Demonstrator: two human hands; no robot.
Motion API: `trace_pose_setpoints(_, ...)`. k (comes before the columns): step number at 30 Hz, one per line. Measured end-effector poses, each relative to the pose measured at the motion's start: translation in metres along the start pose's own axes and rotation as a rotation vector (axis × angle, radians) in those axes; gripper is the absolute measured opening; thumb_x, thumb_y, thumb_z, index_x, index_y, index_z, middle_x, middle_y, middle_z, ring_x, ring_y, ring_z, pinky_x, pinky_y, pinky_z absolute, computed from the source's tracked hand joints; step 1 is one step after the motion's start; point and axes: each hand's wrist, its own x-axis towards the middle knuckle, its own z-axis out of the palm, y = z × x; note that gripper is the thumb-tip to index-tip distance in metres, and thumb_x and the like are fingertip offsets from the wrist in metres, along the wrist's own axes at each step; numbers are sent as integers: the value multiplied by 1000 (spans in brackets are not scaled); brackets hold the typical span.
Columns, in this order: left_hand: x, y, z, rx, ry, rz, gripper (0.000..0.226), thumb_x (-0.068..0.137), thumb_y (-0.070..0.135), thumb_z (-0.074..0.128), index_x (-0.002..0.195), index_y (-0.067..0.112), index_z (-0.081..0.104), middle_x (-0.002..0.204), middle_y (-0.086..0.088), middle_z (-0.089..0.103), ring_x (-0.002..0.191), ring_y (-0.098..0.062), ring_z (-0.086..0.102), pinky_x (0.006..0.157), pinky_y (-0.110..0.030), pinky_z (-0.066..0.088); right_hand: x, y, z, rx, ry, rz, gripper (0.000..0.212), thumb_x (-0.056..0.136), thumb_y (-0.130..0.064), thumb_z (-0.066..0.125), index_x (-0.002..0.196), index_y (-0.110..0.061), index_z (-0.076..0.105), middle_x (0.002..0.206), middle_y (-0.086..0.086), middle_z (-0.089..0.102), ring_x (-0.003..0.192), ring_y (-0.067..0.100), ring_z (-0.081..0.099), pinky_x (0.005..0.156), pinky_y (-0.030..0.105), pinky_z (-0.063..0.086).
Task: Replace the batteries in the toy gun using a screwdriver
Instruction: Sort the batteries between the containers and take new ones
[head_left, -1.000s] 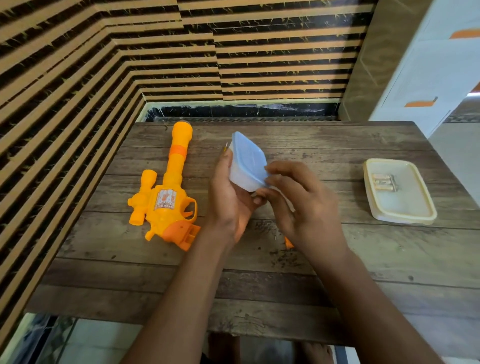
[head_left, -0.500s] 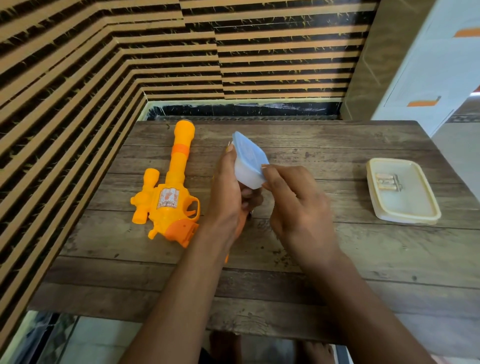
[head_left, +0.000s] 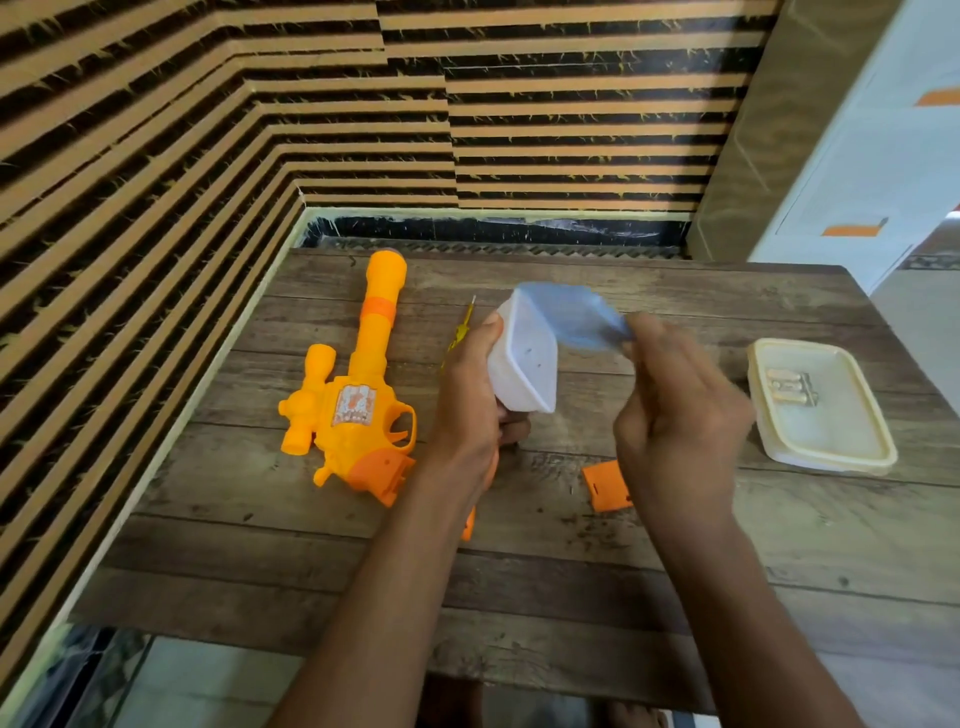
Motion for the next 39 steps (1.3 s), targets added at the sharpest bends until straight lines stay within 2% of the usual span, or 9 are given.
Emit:
trace_pose_setpoints(4, 1, -1, -1, 19, -20, -18, 46, 107, 45, 38, 111, 8, 63, 68, -6, 52, 31, -3, 32, 36, -13, 19, 12, 12, -1, 12, 97, 85, 16, 99, 1, 61, 109, 3, 74, 92, 13, 75, 80, 25, 71, 76, 24, 49)
trace_pose_setpoints(11, 1, -9, 11, 26, -116, -83, 48, 108, 50, 34, 108, 11, 62, 70, -4, 56, 42, -6, 33, 38, -17, 21, 17, 20, -4, -57, 196, 105, 14, 100, -4, 63, 106, 2, 74, 92, 13, 77, 80, 31, 74, 72, 33, 50)
trace_pose_setpoints(15, 5, -18, 21, 136, -151, -174, 47, 110, 48, 37, 119, 9, 61, 66, -5, 58, 48, -13, 47, 43, -22, 35, 17, 30, -7, -73, 186, 139, 13, 96, -5, 66, 104, 0, 75, 92, 12, 77, 78, 32, 75, 69, 39, 52)
trace_pose_setpoints(17, 6, -23, 26, 191, -147, -179, 46, 111, 43, 38, 125, 5, 60, 70, -8, 63, 49, -15, 52, 43, -23, 37, 16, 36, -9, -68, 166, 157, 12, 93, -3, 67, 102, 0, 75, 91, 13, 78, 78, 32, 75, 71, 38, 55)
trace_pose_setpoints(21, 10, -33, 36, 237, -124, -149, 43, 113, 36, 38, 128, 0, 57, 78, -18, 66, 50, -20, 58, 40, -23, 39, 12, 47, -9, -2, 64, 295, 12, 90, -4, 66, 99, -6, 74, 85, 11, 77, 75, 31, 74, 72, 47, 60)
trace_pose_setpoints(27, 11, -50, 57, 395, -70, -78, 35, 114, 28, 38, 99, 7, 62, 69, -18, 67, 46, -18, 60, 43, -24, 44, 8, 54, -8, 24, -9, 414, 13, 86, -2, 66, 93, -10, 73, 82, 7, 75, 76, 27, 71, 72, 37, 54)
trace_pose_setpoints(31, 11, -56, 58, 526, 2, 62, 41, 113, 34, 39, 91, 12, 66, 74, -22, 74, 53, -26, 69, 54, -31, 59, 7, 52, -6, 29, -68, 469, 10, 84, -4, 68, 90, -11, 73, 79, 2, 73, 77, 23, 70, 73, 30, 49)
trace_pose_setpoints(35, 13, -59, 53, 560, 51, 95, 35, 111, 28, 43, 99, 10, 69, 89, -16, 78, 65, -30, 78, 76, -54, 65, 8, 51, -6, 54, -106, 479, 11, 83, -2, 68, 88, -11, 73, 77, -1, 70, 74, 20, 66, 67, 21, 40)
trace_pose_setpoints(39, 12, -58, 49, 611, 44, 96, 25, 108, 12, 47, 98, 6, 69, 84, -12, 78, 67, -27, 79, 78, -53, 65, 7, 49, -5, 24, -144, 456, 13, 82, -1, 69, 90, -9, 76, 83, 4, 77, 75, 23, 68, 66, 19, 37)
